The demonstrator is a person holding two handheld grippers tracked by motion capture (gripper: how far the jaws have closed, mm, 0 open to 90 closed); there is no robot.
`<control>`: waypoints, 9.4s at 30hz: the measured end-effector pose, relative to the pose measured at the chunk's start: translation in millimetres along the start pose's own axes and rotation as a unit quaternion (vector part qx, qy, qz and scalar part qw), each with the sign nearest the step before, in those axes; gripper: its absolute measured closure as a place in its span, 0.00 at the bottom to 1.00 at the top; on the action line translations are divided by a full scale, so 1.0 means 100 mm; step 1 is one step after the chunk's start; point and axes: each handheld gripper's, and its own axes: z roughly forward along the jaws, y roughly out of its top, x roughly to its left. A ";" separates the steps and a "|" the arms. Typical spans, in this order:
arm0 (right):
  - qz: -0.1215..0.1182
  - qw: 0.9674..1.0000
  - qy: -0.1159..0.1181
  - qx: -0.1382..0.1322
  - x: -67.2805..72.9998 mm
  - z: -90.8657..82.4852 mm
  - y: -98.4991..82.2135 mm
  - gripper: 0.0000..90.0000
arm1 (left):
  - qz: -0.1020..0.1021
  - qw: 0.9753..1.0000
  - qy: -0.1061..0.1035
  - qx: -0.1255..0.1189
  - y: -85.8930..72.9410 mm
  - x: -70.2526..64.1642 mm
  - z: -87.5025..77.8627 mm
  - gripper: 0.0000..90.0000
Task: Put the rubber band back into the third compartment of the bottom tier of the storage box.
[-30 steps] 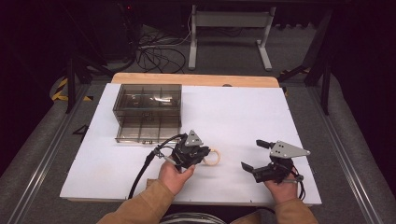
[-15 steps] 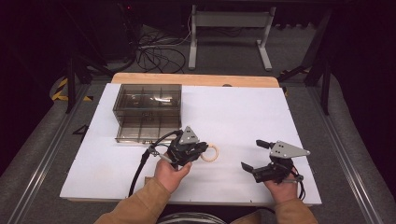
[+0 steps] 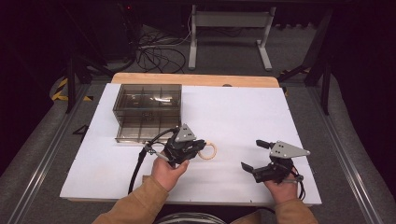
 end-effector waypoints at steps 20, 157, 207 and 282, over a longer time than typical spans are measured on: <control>0.000 1.000 0.000 0.000 0.00 0.00 0.00 0.00 | -0.001 1.000 0.009 -0.010 0.05 0.10 -0.15 0.94; 0.002 1.000 0.007 0.004 0.00 0.02 0.00 0.00 | -0.071 0.985 0.140 0.076 -0.53 1.24 -0.03 0.92; 0.003 1.000 0.015 0.003 -0.01 0.05 0.00 0.01 | -0.069 0.991 0.107 0.036 -0.33 1.03 -0.27 0.52; -0.002 1.000 0.029 -0.004 0.02 0.04 0.02 0.00 | -0.068 0.986 0.115 -0.095 -1.31 0.93 -1.36 0.07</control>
